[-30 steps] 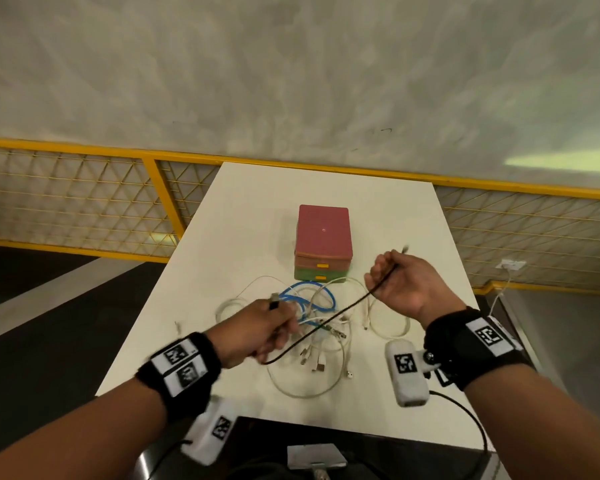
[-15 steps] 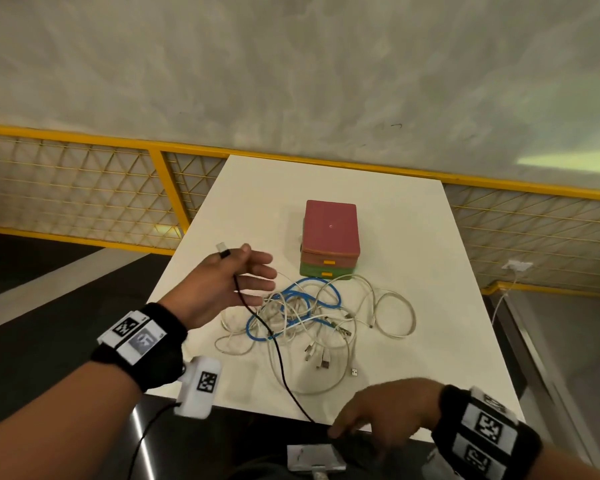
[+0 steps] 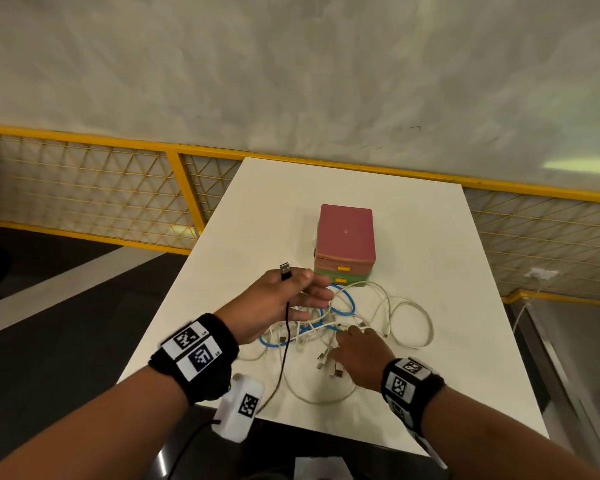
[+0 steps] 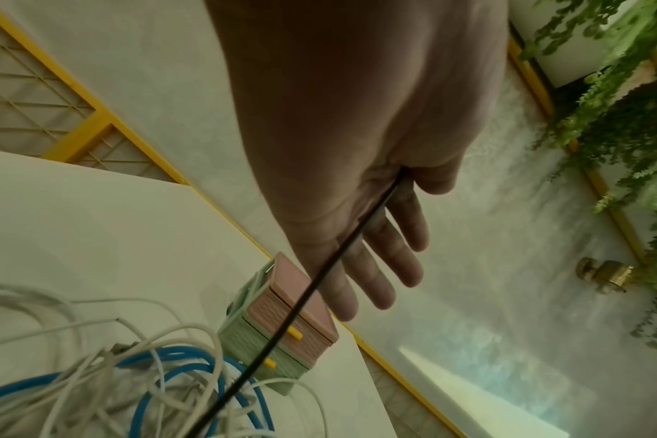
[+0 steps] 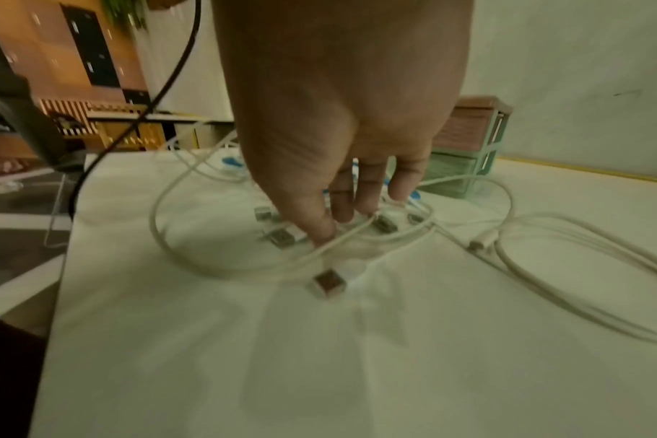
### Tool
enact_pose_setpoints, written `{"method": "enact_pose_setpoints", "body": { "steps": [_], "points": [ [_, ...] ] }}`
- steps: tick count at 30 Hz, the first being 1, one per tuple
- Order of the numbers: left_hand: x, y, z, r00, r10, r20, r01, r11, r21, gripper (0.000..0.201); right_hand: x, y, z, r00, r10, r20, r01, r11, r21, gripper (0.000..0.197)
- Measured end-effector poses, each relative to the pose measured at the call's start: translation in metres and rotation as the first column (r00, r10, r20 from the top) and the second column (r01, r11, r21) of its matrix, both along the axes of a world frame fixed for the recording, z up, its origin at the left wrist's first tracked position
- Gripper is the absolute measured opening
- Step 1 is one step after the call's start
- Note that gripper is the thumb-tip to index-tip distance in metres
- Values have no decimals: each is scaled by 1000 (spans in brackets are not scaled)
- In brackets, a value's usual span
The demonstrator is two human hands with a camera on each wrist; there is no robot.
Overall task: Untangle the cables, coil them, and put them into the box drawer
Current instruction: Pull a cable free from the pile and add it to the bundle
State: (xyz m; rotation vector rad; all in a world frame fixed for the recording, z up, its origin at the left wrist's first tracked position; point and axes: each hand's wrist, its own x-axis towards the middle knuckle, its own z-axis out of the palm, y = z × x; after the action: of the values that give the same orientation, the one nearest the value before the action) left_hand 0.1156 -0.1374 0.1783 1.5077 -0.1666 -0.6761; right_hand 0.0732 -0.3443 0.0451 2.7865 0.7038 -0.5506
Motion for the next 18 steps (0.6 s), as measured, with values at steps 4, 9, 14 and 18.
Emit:
{"method": "enact_pose_setpoints", "body": {
  "steps": [4,9,14,18],
  "points": [
    [3,2,-8,1000,6,8,-6,1000,28,37,-3,-2,-10,995,17,103,-19,999,28,14],
    [11,0,-4,998,37,57,-39,999,36,35,4,-13,5,977,-204,66,114,757,643,17],
    [21,-16,13,989,39,140,-44,998,37,36,32,-26,97,828,-455,-328,381,28,924,14],
    [26,-42,33,971,15,239,-25,999,41,39,42,-30,171,787,-457,-415,322,-270,907,16]
  ]
}}
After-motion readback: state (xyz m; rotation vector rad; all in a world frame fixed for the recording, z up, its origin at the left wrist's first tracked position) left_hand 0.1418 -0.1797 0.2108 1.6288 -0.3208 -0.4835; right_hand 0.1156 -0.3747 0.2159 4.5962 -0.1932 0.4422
